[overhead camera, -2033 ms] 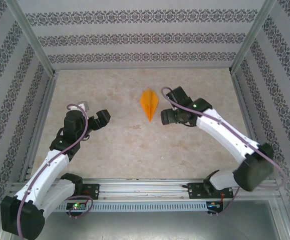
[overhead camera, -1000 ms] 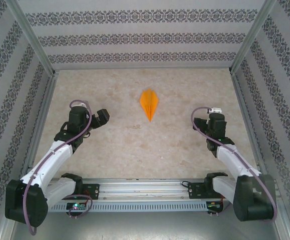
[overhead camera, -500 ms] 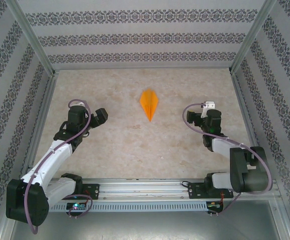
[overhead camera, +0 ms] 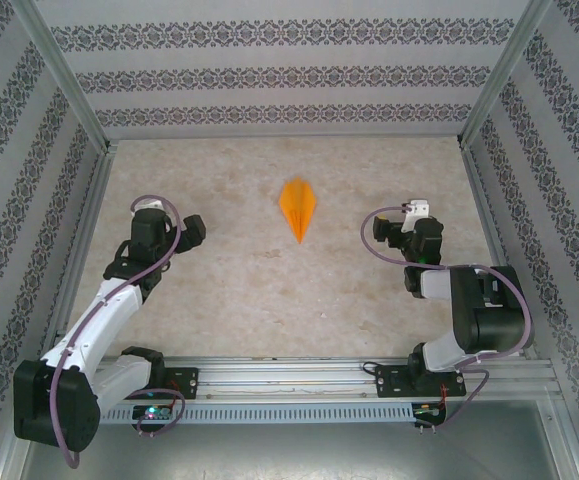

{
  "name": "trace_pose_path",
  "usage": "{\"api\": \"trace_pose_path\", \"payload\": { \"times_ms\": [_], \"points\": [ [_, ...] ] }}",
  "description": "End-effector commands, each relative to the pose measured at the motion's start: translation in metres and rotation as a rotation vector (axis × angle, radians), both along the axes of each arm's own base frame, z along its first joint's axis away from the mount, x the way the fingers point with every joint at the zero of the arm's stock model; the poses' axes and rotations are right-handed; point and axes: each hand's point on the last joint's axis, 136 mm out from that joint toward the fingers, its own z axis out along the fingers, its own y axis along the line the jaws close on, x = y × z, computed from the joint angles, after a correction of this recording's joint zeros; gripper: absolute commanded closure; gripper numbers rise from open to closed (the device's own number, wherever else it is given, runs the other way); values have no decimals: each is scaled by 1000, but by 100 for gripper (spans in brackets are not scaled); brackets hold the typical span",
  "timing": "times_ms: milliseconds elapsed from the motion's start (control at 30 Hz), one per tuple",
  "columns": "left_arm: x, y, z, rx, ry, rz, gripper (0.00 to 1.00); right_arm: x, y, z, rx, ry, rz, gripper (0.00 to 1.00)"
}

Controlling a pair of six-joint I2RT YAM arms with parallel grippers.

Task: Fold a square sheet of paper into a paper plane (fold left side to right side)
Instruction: Reset both arms

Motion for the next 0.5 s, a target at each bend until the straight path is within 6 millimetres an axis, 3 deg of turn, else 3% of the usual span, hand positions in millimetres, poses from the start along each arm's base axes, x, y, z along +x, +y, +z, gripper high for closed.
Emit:
{"api": "trace_pose_path", "payload": {
  "times_ms": [0,200,467],
  "points": [
    [4,30,11,174,-34,59,0,2,1,10,0,-47,9,2],
    [9,58,13,336,-125,125,0,2,1,10,1,-48,9,2],
    [26,67,-16,405,-132,116,0,2,2,10,0,-47,10,2]
  ]
}}
